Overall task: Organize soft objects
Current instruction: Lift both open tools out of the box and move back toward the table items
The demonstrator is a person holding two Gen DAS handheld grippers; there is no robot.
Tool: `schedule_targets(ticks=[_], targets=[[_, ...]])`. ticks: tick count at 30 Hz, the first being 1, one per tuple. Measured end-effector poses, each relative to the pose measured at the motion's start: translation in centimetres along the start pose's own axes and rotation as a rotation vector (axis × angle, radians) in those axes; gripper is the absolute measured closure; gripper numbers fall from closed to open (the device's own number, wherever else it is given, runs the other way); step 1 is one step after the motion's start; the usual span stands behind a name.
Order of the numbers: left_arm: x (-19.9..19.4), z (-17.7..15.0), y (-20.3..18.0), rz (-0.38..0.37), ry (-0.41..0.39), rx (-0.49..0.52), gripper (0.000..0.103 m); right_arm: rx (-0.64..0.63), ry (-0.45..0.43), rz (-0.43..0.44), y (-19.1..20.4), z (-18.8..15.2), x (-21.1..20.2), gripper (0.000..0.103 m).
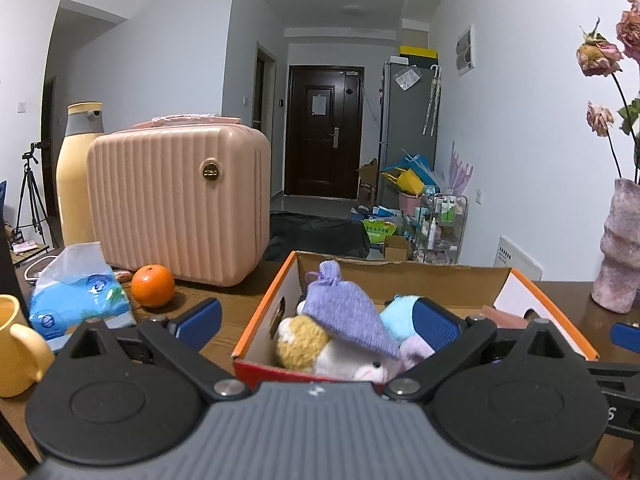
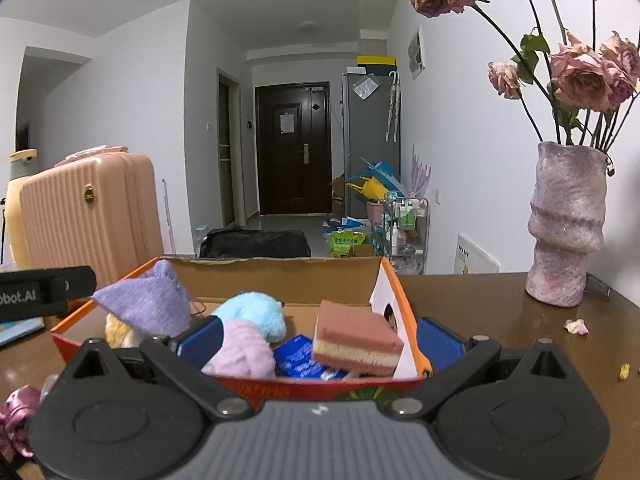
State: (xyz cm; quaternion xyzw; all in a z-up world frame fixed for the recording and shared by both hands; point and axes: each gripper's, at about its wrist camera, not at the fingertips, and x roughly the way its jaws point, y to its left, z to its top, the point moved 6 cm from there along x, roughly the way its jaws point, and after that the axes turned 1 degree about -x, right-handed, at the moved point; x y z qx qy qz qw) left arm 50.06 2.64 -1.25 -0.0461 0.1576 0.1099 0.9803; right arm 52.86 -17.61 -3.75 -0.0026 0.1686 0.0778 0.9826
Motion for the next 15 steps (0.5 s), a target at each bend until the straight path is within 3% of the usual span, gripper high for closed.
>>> schedule_targets(ticks=[15], targets=[[-4.7,-2.0,2.7,-0.004,0.014,0.005,0.0,-0.016,0.015,0.011,2.1,-2.6,-4.9,0.0]])
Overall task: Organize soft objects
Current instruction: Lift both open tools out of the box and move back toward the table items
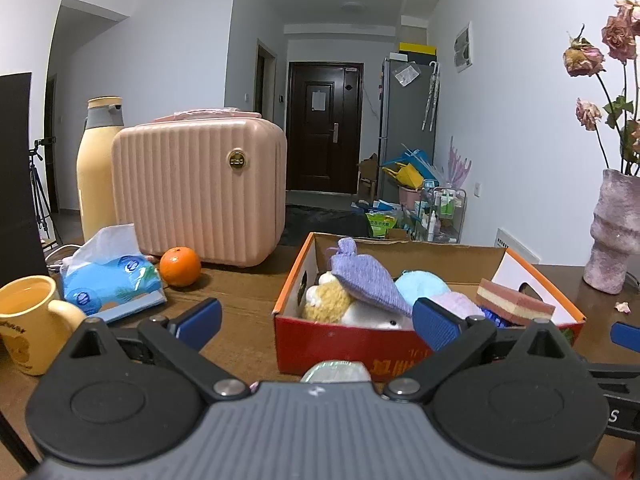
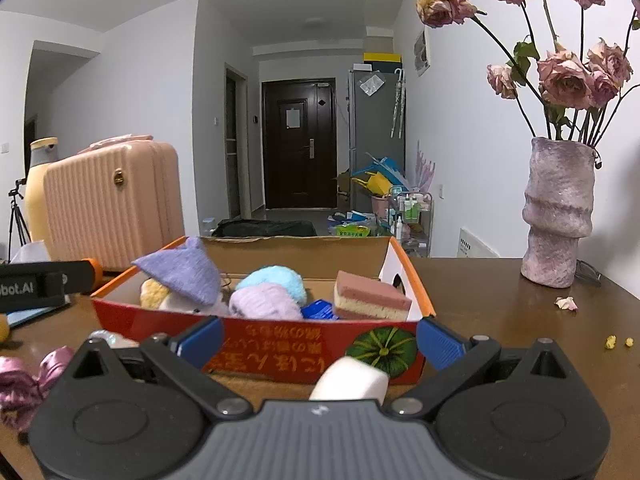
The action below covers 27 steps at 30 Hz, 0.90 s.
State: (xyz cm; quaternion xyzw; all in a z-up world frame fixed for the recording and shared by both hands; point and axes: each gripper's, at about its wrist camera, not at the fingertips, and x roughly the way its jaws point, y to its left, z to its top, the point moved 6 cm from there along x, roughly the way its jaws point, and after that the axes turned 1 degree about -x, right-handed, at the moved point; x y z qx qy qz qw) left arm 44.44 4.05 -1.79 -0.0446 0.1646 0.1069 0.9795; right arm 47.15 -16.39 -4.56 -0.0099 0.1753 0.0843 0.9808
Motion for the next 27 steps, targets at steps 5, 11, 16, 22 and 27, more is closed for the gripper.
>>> schedule_targets(ticks=[5,11,16,22,27], targets=[[-1.8,-0.6,0.6,-0.001,-0.003,0.009,0.0,-0.017,0.006,0.004,0.9,-0.8,-1.7,0.0],[-3.6,-1.4,1.5,-0.01,-0.001,0.012,0.0,-0.028,0.012,0.013,1.7,-1.7,-3.5,0.0],[-5.1,-2.1,2.5,-0.008,-0.007,0.014,0.0,-0.035,0.019,0.019,2.4,-2.6,-4.9,0.0],[-6.6,-2.9,3.6,-0.01,-0.007,0.023,0.0,-0.042,0.029,0.03,3.1,-3.7,-6.5,0.0],[-7.5,-3.5,4.1,-0.023,-0.003,0.042,0.0,-0.047,0.039,0.032,3.5,-4.3,-7.0,0.0]])
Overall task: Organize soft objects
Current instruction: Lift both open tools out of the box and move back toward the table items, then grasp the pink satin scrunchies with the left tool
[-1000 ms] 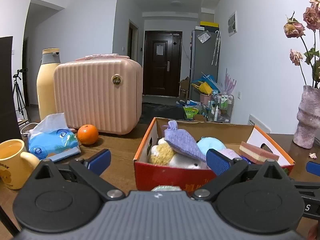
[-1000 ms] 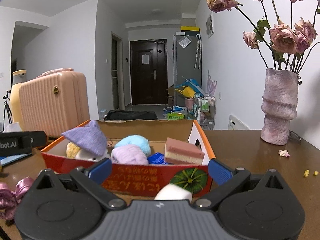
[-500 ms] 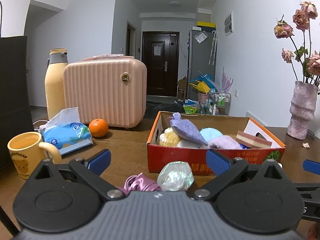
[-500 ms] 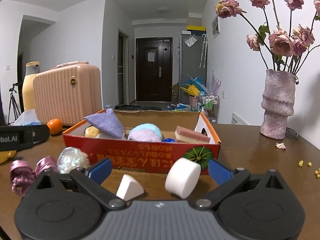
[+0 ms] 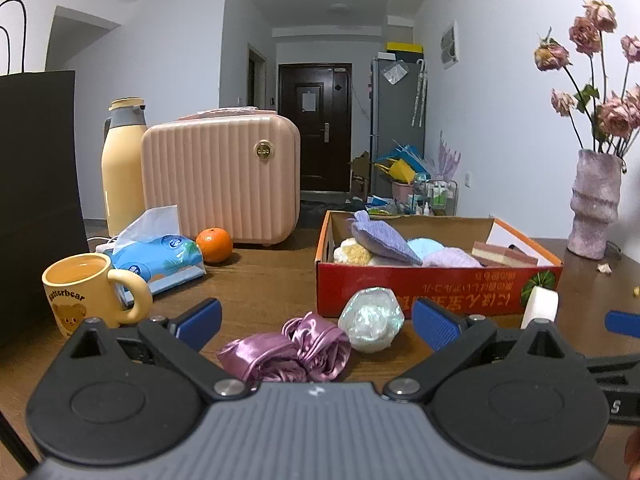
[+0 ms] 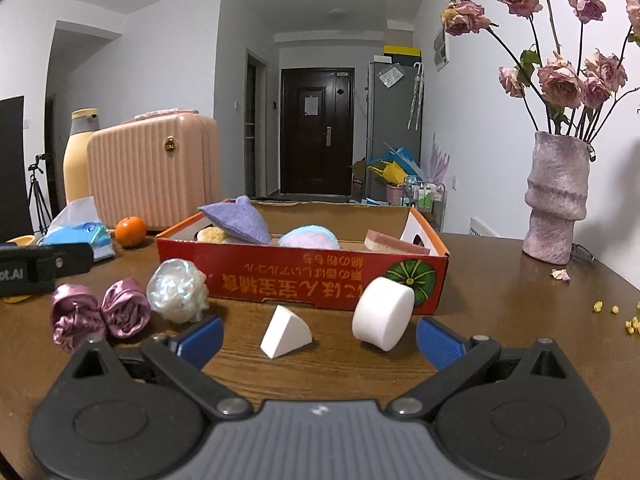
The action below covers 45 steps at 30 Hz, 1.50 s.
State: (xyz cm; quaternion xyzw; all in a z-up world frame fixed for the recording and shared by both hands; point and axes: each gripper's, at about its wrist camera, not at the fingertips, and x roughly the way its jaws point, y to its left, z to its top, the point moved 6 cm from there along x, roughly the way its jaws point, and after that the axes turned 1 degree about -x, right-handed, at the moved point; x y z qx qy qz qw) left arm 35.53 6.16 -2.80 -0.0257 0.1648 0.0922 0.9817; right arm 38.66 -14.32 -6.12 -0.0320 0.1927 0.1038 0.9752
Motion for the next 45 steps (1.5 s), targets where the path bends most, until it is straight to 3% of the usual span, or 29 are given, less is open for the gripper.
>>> schedule_targets(ticks=[36,40,43,45], targets=[[9.2,-3.0,2.5,-0.082,0.223,0.128,0.001,-0.023,0.073,0.008,2.8,-0.4,4.0,0.0],[10.4,-3.3,2.7,-0.092,0.259,0.128,0.003,-0.024,0.073,0.008,3.0,-0.4,4.1,0.0],[11.0,-3.6,2.8,-0.107,0.285,0.121,0.011,-0.022,0.075,0.008,3.1,-0.3,4.3,0.0],[11.1,-3.7,2.8,-0.114,0.293,0.125,0.022,-0.02,0.078,0.009,3.4,-0.2,4.7,0.0]])
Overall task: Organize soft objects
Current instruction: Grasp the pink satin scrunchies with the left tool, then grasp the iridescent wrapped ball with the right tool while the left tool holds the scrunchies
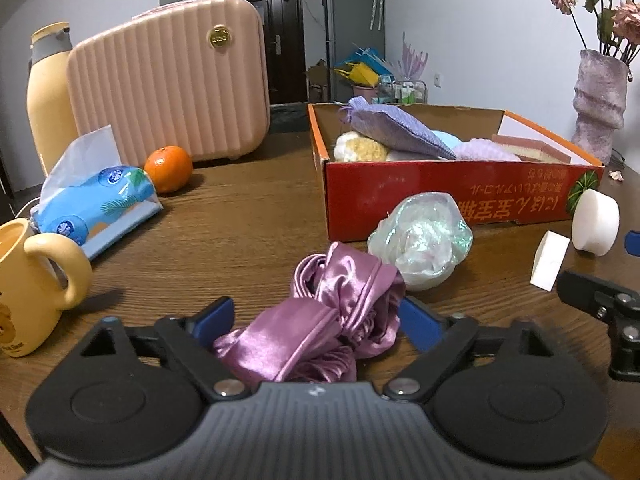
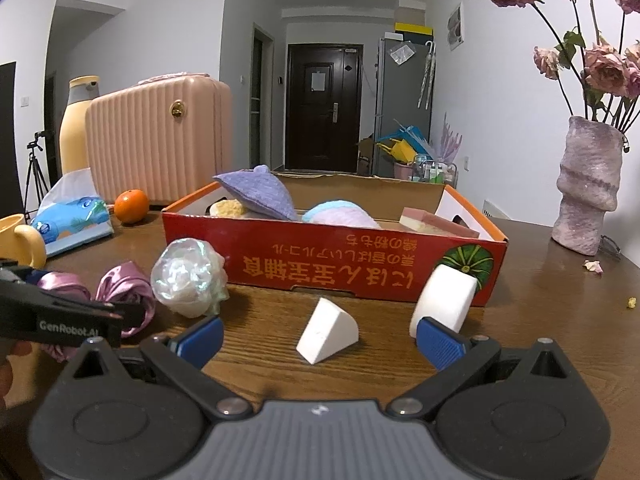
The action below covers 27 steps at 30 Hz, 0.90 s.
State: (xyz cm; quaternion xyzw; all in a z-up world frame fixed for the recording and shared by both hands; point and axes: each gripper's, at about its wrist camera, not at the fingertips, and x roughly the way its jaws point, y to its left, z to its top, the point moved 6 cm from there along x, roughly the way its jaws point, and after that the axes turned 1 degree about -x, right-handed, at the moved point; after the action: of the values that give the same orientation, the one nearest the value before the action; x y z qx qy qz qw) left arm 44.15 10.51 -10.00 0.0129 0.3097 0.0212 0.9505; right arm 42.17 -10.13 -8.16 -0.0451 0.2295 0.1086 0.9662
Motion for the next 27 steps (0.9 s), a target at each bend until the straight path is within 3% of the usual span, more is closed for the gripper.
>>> schedule_targets(ticks=[4,6,9,27], targets=[[0.3,-0.2,0.0,-0.008,0.028,0.007,0.043,0.005,0.005,0.0,0.4,0.3,0.7,0.0],[0.5,-0.4,0.0,-0.01,0.049,0.005,0.06,0.004,0.009,0.0,0.6,0.4,1.0,0.0],[0.0,-0.6,0.0,-0.038,0.056,-0.008,0.065,0.003,0.015,0.0,0.6,0.2,1.2,0.0],[-2.1,0.4,2.9,0.017,-0.006,-0.066,0.067,0.014,-0.006,0.015,2.2,0.6,1.3,0.0]])
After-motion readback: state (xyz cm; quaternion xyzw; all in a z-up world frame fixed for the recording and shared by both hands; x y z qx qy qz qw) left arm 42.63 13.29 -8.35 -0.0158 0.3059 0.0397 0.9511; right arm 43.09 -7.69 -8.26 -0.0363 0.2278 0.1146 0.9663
